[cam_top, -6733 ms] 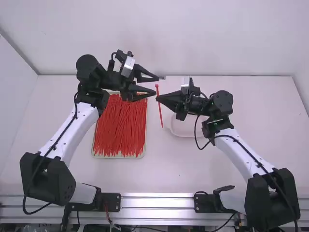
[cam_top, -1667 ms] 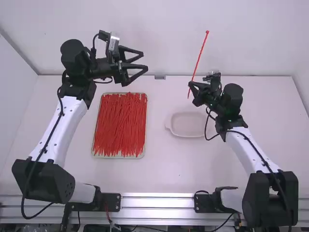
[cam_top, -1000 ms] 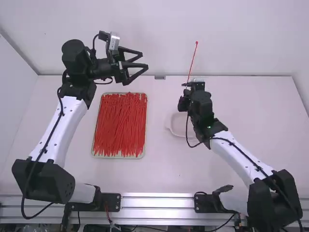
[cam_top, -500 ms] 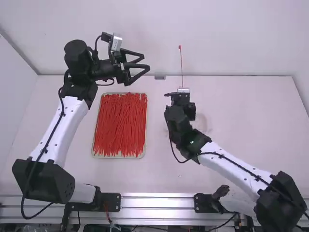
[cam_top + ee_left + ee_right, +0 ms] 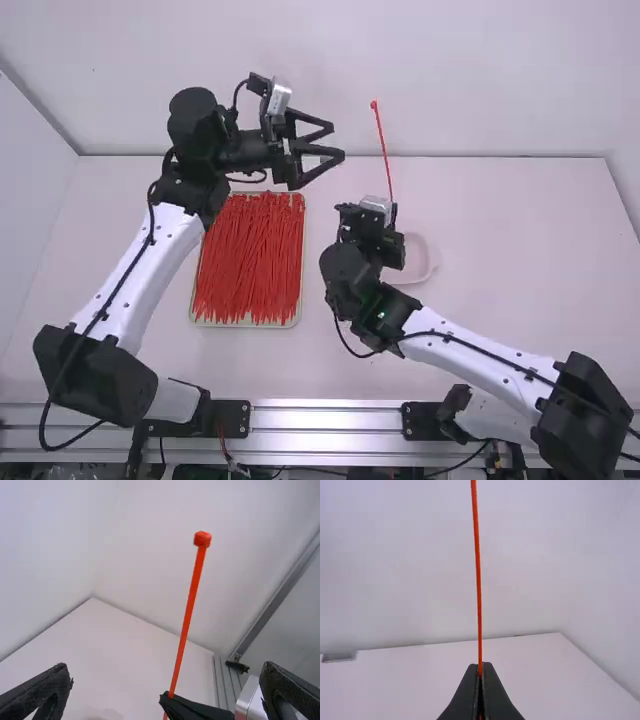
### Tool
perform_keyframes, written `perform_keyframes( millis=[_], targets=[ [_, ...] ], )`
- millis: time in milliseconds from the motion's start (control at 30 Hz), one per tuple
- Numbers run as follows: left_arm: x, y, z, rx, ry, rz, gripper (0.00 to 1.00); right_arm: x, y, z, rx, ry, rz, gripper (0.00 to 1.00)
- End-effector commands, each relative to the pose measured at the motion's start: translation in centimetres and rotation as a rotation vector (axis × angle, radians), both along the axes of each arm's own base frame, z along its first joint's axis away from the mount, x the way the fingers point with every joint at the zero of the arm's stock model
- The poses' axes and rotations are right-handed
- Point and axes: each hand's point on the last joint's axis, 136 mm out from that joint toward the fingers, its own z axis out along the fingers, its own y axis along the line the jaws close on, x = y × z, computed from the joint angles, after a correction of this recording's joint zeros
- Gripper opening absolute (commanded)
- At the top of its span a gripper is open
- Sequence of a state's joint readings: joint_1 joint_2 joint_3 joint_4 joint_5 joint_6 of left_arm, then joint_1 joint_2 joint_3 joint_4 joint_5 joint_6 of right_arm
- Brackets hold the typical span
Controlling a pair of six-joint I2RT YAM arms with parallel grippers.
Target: Fasten the cable tie
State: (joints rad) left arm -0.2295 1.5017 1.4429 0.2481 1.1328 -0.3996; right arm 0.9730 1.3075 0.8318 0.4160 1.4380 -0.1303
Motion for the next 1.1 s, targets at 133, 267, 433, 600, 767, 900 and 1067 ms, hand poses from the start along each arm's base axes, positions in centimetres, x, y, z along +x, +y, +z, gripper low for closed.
perform_keyframes(
  millis=[133,267,433,600,767,900,1067],
  targets=[
    [-1.2,-1.1,2.2,-0.039,-0.051,-0.036,0.99,-0.6,-0.9,1.8,0.012,-0.023,-0.056,0.00],
    [-0.4,-1.1,2.5,-0.056,-0.036,0.008,0.99,-1.0,-0.1,1.8,0.010,-0.022,-0.029,0.00],
    [-0.5,-2.1,2.6,-0.064,-0.033,0.022,1.00,-1.3,0.7,2.0,0.015,-0.026,-0.003,0.00],
    [-0.8,-2.8,3.2,-0.081,-0.055,0.027,0.98,-1.5,1.3,2.2,0.012,-0.026,0.021,0.00],
    [-0.6,-2.9,3.5,-0.096,-0.044,0.045,0.91,-1.8,1.8,2.2,0.015,-0.027,0.041,0.00],
    [-0.5,-3.0,3.6,-0.101,-0.047,0.055,0.81,-2.0,2.3,2.2,0.012,-0.025,0.062,0.00],
    [-0.4,-2.9,3.8,-0.104,-0.053,0.058,0.63,-1.7,2.3,2.2,0.015,-0.025,0.070,0.00]
  ],
)
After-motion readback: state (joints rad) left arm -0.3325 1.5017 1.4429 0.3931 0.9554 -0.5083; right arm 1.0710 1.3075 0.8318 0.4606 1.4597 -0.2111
